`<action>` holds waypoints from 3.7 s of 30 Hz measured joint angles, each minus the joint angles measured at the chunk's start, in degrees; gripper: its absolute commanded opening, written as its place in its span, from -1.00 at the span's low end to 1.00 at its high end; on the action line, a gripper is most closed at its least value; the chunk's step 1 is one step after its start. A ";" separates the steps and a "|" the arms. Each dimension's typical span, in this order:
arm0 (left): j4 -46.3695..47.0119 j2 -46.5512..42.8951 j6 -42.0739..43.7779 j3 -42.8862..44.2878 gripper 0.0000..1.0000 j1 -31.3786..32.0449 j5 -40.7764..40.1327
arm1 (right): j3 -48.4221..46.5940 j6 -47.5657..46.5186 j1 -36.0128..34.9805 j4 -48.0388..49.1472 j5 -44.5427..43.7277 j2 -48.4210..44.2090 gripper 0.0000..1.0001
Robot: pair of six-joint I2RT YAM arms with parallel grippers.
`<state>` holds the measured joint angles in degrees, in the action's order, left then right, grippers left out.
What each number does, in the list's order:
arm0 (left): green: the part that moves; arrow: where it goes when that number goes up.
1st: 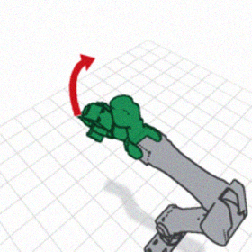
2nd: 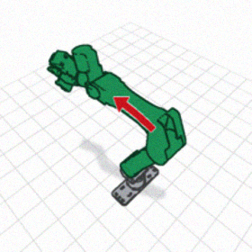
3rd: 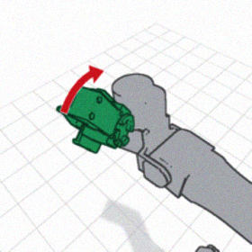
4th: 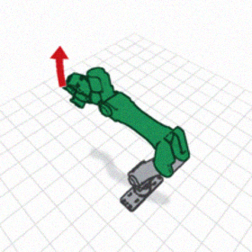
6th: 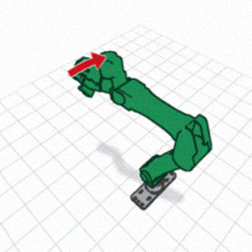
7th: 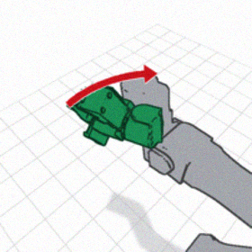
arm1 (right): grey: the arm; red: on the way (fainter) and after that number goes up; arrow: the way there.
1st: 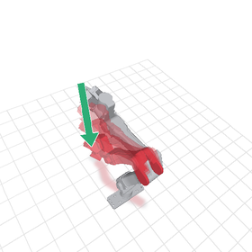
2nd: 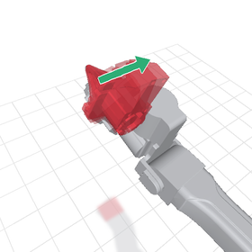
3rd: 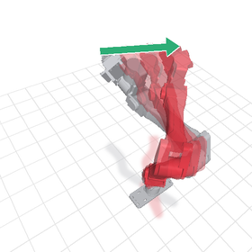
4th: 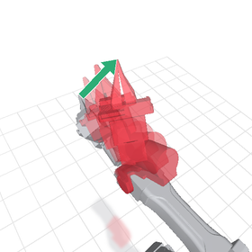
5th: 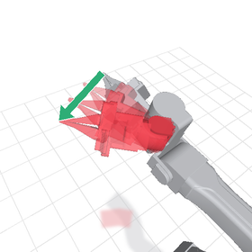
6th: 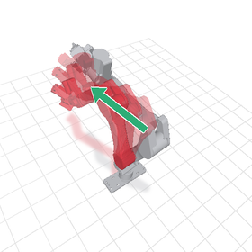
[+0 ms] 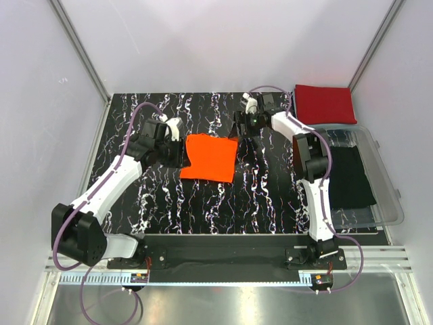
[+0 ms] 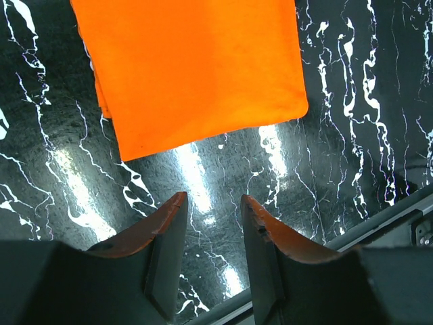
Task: Fold and stack the t-shirts
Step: Neatly place the folded tshirt to the corner
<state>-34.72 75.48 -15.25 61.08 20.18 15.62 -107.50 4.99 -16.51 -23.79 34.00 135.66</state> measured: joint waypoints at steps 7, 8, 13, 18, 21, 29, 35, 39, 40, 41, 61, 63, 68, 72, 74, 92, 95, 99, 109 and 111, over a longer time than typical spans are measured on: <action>0.20 0.00 0.22 0.00 -0.16 0.00 0.55 | -6.51 -8.83 1.38 -5.79 5.79 3.69 0.85; 0.22 0.00 0.22 0.00 -0.16 0.00 0.55 | -8.20 -10.43 1.55 -7.78 6.88 4.59 0.84; 0.33 0.00 0.22 0.00 -0.16 0.00 0.61 | -17.70 -17.94 1.84 -17.68 11.47 9.68 0.82; 0.63 0.00 0.22 0.00 -0.17 -0.02 0.81 | -24.06 -22.51 1.77 -24.44 13.97 12.98 0.80; 0.79 0.00 0.22 0.00 -0.17 -0.02 0.85 | -24.70 -23.78 1.60 -26.16 14.43 13.27 0.78; 1.07 0.00 0.22 0.00 -0.17 -0.02 0.90 | -24.72 -25.51 0.00 -28.61 14.23 13.27 0.63; 1.38 0.00 0.20 0.00 -0.17 0.00 0.90 | -25.44 -25.66 -0.98 -29.05 11.74 13.46 0.26; 1.38 0.00 0.22 0.00 -0.17 -0.02 0.90 | -25.44 -26.03 -1.05 -29.49 8.87 13.60 -0.41; 1.38 0.00 0.20 0.00 -0.17 -0.02 0.90 | -25.44 -25.97 -1.05 -29.70 8.24 13.68 -0.52; 1.38 0.00 0.20 0.00 -0.17 0.00 0.90 | -25.42 -25.77 -1.05 -29.99 7.56 13.75 -0.72; 1.42 -3.80 0.07 -0.07 -0.17 0.00 1.57 | -10.16 -25.66 -1.79 -15.61 -22.82 -8.68 -1.00; 1.44 -4.31 0.00 -0.07 -0.17 0.00 1.77 | -11.15 -26.53 -1.36 -14.45 -25.42 -8.72 -1.00; 1.42 -4.87 0.00 -0.17 -0.17 0.00 1.86 | -17.18 -29.99 1.79 -14.25 -28.46 -7.28 -1.00; 1.42 -5.44 0.02 -0.63 -0.16 0.00 1.77 | -22.29 -33.16 5.14 -13.27 -29.53 -5.57 -1.00; 1.40 -5.86 0.02 -0.72 -0.16 0.00 1.70 | -24.76 -34.71 6.86 -13.29 -30.23 -4.44 -1.00; 1.42 -6.32 0.22 -0.72 -0.15 0.00 1.51 | -34.80 -38.99 14.27 -19.39 -27.85 -0.35 -1.00; 1.42 -6.32 0.22 -0.72 -0.15 0.00 1.49 | -35.39 -40.06 14.49 -19.39 -27.15 -0.68 -1.00; 1.42 -6.32 0.22 -0.72 -0.15 0.00 1.49 | -36.81 -41.11 14.95 -19.39 -26.69 -0.85 -1.00; 1.42 -6.34 0.24 -0.72 -0.14 0.00 1.53 | -36.83 -41.99 20.00 -20.46 -24.00 -5.38 -1.00; 1.42 -6.34 0.24 -0.72 -0.14 0.00 1.53 | -36.83 -42.38 20.48 -20.61 -23.98 -6.23 -1.00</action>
<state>-33.30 69.14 -15.00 60.36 20.18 17.15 -144.33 -37.39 3.97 -44.40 10.02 129.43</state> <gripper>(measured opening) 0.428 0.050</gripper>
